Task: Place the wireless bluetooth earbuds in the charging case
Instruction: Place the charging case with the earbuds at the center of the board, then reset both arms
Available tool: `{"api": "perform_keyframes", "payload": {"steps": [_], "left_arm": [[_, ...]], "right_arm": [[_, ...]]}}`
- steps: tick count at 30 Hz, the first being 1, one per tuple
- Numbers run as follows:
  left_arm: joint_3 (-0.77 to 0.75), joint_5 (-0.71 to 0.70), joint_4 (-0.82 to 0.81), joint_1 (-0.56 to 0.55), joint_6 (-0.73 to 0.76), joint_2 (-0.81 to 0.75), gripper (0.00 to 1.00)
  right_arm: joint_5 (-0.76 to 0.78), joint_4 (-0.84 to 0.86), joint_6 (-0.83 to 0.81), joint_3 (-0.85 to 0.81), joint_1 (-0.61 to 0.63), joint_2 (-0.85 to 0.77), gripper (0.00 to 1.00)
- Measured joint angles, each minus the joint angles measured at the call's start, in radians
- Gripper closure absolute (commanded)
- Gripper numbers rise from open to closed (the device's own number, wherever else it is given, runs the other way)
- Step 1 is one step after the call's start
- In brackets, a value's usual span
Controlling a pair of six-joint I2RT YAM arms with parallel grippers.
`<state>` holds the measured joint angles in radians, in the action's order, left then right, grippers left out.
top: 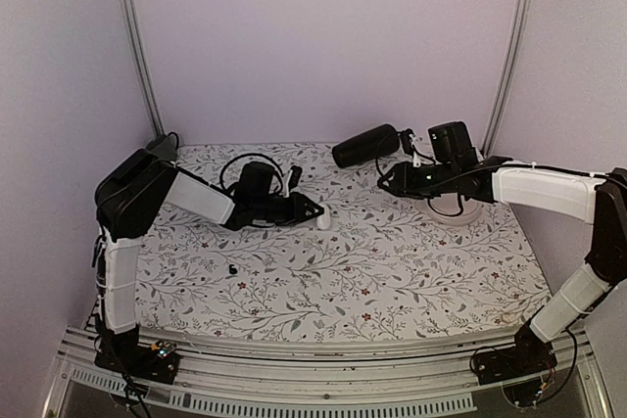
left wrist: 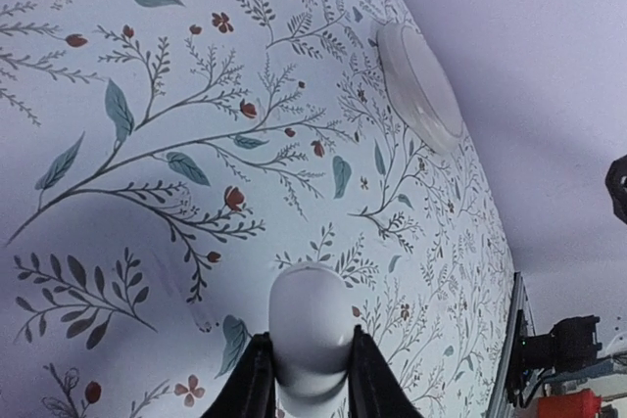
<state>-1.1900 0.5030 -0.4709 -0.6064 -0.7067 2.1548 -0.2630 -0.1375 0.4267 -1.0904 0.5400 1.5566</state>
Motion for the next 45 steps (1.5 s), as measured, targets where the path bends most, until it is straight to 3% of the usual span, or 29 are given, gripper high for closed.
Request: {"api": "perform_keyframes", "payload": {"steps": [4,10,13,14,16,17,18,27,30,33,38,45], "left_arm": [[-0.029,-0.022,0.048,0.0,0.029,0.0,0.52],[-0.031,-0.057,0.09,-0.002,0.068,-0.002,0.41],[-0.01,-0.084,0.104,-0.002,0.089,-0.023,0.37],[0.002,-0.096,0.105,-0.001,0.097,-0.039,0.25],[0.038,-0.119,0.11,0.0,0.119,-0.091,0.19],[0.055,-0.128,0.113,0.001,0.132,-0.121,0.06],[0.076,-0.141,0.113,0.004,0.146,-0.161,0.04],[0.276,-0.291,0.035,0.084,0.253,-0.536,0.04],[0.366,-0.355,0.012,0.131,0.298,-0.637,0.04],[0.46,-0.417,-0.009,0.171,0.335,-0.721,0.04],[0.61,-0.57,-0.054,0.219,0.381,-0.838,0.04],[0.755,-0.834,-0.095,0.277,0.484,-0.98,0.04]], "right_arm": [[0.008,0.007,0.001,0.024,-0.016,-0.016,0.56],[0.033,0.011,0.0,0.059,-0.054,-0.063,0.4],[0.055,0.013,-0.003,0.071,-0.071,-0.09,0.22],[0.064,0.012,-0.002,0.075,-0.074,-0.1,0.02],[0.09,0.014,-0.004,0.086,-0.085,-0.126,0.01],[0.106,0.017,-0.016,0.093,-0.091,-0.14,0.01],[0.124,0.019,-0.017,0.1,-0.095,-0.152,0.01],[0.46,0.156,-0.081,0.32,-0.195,-0.333,0.01],[0.597,0.34,-0.168,0.505,-0.238,-0.399,0.01],[0.634,0.47,-0.23,0.608,-0.315,-0.399,0.01],[0.631,0.789,-0.286,0.761,-0.435,-0.299,0.01],[0.549,1.193,-0.417,0.851,-0.454,-0.104,0.01]]}}
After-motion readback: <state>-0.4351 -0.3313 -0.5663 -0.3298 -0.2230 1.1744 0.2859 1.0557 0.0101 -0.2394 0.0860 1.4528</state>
